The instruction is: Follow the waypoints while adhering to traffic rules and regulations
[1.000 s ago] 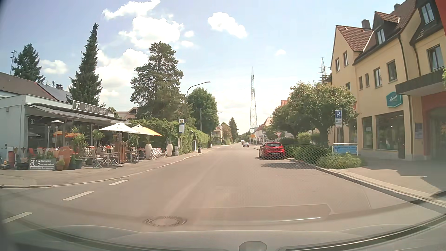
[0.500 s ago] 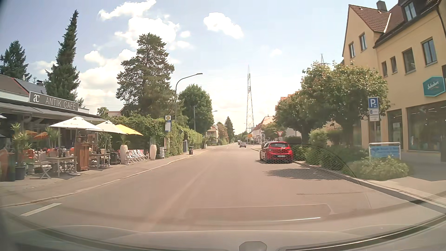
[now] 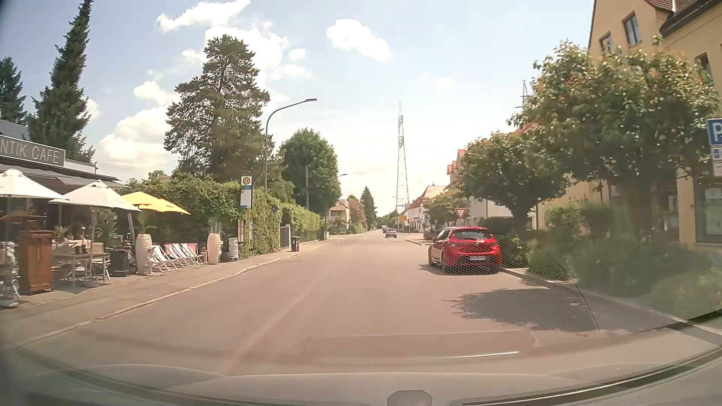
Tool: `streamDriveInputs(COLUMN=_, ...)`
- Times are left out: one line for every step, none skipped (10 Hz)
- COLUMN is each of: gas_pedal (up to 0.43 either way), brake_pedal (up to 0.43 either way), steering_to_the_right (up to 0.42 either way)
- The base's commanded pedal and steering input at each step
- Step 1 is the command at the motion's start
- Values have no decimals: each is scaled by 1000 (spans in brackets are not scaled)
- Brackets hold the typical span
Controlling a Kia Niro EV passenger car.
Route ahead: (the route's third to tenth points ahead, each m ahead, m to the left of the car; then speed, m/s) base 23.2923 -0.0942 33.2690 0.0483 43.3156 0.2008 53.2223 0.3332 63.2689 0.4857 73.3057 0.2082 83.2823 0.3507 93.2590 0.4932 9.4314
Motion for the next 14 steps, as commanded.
streamDriveInputs(gas_pedal=110, brake_pedal=0, steering_to_the_right=0)
streamDriveInputs(gas_pedal=110, brake_pedal=0, steering_to_the_right=-2)
streamDriveInputs(gas_pedal=98, brake_pedal=0, steering_to_the_right=-3)
streamDriveInputs(gas_pedal=87, brake_pedal=0, steering_to_the_right=-3)
streamDriveInputs(gas_pedal=87, brake_pedal=0, steering_to_the_right=-3)
streamDriveInputs(gas_pedal=87, brake_pedal=0, steering_to_the_right=-3)
streamDriveInputs(gas_pedal=79, brake_pedal=0, steering_to_the_right=-3)
streamDriveInputs(gas_pedal=79, brake_pedal=0, steering_to_the_right=-3)
streamDriveInputs(gas_pedal=79, brake_pedal=0, steering_to_the_right=-3)
streamDriveInputs(gas_pedal=79, brake_pedal=0, steering_to_the_right=-3)
streamDriveInputs(gas_pedal=79, brake_pedal=0, steering_to_the_right=-2)
streamDriveInputs(gas_pedal=79, brake_pedal=0, steering_to_the_right=-1)
streamDriveInputs(gas_pedal=79, brake_pedal=0, steering_to_the_right=1)
streamDriveInputs(gas_pedal=79, brake_pedal=0, steering_to_the_right=5)
